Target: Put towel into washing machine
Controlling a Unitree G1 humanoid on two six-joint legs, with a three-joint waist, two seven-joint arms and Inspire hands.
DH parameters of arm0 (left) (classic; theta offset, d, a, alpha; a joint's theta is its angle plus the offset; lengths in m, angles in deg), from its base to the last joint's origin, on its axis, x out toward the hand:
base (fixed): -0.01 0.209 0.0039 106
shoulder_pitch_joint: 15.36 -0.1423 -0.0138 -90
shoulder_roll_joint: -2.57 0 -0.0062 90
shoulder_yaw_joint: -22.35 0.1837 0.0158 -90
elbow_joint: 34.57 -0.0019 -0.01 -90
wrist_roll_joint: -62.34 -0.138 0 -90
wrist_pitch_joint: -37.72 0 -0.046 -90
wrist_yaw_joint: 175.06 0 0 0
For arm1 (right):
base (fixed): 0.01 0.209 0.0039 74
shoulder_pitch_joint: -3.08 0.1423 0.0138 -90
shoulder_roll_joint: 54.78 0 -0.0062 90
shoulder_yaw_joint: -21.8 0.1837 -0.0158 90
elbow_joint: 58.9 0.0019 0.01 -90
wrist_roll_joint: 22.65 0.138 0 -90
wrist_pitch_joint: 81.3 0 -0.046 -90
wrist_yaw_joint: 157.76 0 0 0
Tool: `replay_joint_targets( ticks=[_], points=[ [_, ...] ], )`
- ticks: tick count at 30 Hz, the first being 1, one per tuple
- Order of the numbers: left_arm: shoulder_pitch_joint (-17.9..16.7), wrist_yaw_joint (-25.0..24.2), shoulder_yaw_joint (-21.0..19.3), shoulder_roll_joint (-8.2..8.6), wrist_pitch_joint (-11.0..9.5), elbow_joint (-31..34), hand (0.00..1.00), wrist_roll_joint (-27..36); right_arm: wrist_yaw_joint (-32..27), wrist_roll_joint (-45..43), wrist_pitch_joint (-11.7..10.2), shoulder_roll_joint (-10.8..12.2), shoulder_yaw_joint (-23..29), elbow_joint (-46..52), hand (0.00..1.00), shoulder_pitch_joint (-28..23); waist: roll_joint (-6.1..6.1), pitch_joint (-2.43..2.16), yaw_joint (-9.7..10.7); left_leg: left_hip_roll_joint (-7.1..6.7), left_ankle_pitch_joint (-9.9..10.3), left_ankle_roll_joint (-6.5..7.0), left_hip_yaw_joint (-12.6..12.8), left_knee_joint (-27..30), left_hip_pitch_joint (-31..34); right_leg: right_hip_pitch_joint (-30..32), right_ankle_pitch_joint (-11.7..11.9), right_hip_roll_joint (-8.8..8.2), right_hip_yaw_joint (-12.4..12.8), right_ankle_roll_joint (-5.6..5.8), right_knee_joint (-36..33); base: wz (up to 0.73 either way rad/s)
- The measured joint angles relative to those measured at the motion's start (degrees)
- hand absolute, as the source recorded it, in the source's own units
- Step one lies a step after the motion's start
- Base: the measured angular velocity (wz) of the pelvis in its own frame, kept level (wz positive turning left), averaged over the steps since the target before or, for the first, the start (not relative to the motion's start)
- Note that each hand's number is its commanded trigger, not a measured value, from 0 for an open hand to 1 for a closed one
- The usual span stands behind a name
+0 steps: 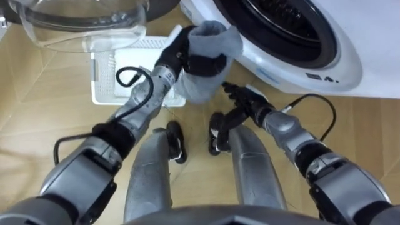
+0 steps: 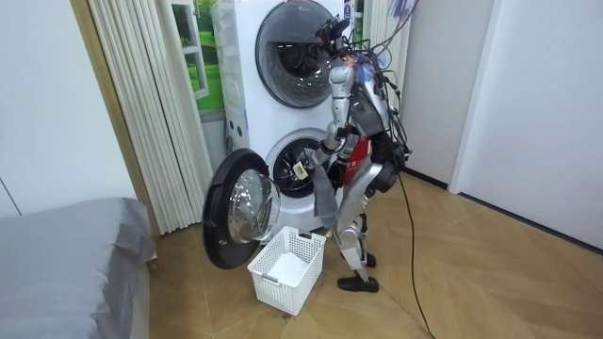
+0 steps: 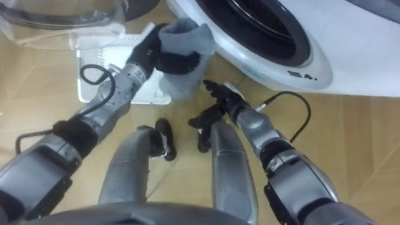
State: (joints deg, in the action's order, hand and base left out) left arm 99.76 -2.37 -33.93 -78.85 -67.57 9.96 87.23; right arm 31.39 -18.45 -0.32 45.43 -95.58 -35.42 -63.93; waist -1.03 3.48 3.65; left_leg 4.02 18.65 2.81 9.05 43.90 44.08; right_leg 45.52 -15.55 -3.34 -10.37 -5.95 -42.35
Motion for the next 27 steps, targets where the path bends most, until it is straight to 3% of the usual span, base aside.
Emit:
replay_joint_targets(
  ticks=[3, 6, 11, 16, 19, 20, 22, 24, 27],
  points=[
    [-1.6, -5.1, 0.3, 0.0, 1.0, 0.0, 1.0, 6.2, 1.1, -0.8, 0.9, -0.5, 1.8, -0.1, 0.0, 0.0, -0.29, -0.65, 0.4, -0.92, -1.8, 0.41, 0.1, -3.7, -3.0, -2.8, 1.4, -0.43, -0.1, 0.43, 2.8, 0.09],
    [-3.0, -9.9, 0.4, -0.07, 2.1, 0.0, 1.0, 10.0, 1.9, -2.5, 1.7, -0.5, 2.5, -0.1, 0.0, 0.0, -0.45, -0.73, 0.7, -1.4, -3.0, 0.64, 0.1, -6.6, -5.6, -5.3, 2.7, -0.46, -0.1, 0.69, 5.2, 0.02],
    [-3.5, -13.0, 0.8, -0.31, 4.4, 0.0, 1.0, 11.2, 3.0, -3.5, 3.3, -0.5, 2.7, 0.0, 0.0, -0.2, -0.4, -0.71, 0.7, -1.48, -4.4, 1.02, 0.1, -8.6, -5.8, -6.1, 4.5, -0.38, -0.8, 0.88, 7.8, 0.03],
    [-4.2, -15.4, 2.3, -2.26, 6.8, 0.0, 1.0, 17.2, 3.8, -3.7, 3.6, -0.7, 2.6, 1.9, 0.0, -2.1, -0.26, -0.66, 0.5, -1.54, -4.4, 1.04, -0.1, -8.9, -5.6, -6.0, 4.6, -0.33, -0.8, 1.01, 8.4, 0.0],
    [-4.9, -17.2, 1.6, -2.71, 8.3, -0.1, 1.0, 19.6, 4.1, -4.6, 3.6, -0.8, 3.4, 3.0, 0.0, -2.8, 0.65, -0.7, 0.3, -1.57, -4.4, 1.08, -0.1, -9.1, -5.4, -5.9, 4.6, -0.33, -0.9, 1.09, 8.7, 0.0],
    [-5.0, -18.1, 0.9, -2.66, 8.9, -0.1, 1.0, 20.2, 4.3, -4.7, 3.6, -0.9, 3.8, 3.2, 0.52, -2.8, 1.34, -0.71, 0.0, -1.58, -4.4, 1.08, -0.1, -9.1, -5.3, -5.7, 4.6, -0.33, -0.9, 1.11, 8.8, 0.0],
    [-5.0, -18.6, 0.2, -2.49, 10.0, -0.1, 1.0, 21.7, 4.3, -4.7, 3.6, -1.1, 4.0, 4.1, 1.0, -3.1, 2.1, -0.69, -0.7, -1.67, -4.4, 1.08, -0.1, -9.0, -5.2, -5.5, 4.6, -0.42, -0.9, 1.14, 8.6, 0.0],
    [-5.0, -18.6, 0.2, -2.35, 11.5, -0.1, 1.0, 25.6, 4.1, -3.9, 3.6, -1.1, 3.9, 4.2, 1.0, -3.0, 2.91, -0.72, -1.5, -1.74, -4.4, 1.0, -0.2, -9.0, -5.2, -5.4, 4.5, -0.44, -1.0, 1.07, 8.5, 0.02],
    [-5.0, -18.6, 0.0, -2.12, 12.5, -0.1, 1.0, 29.4, 3.2, -3.6, 3.6, -0.7, 4.0, 4.3, 1.0, -2.8, 3.01, -0.74, -2.2, -1.72, -4.5, 0.93, -0.2, -9.1, -5.1, -5.4, 4.4, -0.43, -1.0, 0.95, 8.4, 0.0]
  ],
)
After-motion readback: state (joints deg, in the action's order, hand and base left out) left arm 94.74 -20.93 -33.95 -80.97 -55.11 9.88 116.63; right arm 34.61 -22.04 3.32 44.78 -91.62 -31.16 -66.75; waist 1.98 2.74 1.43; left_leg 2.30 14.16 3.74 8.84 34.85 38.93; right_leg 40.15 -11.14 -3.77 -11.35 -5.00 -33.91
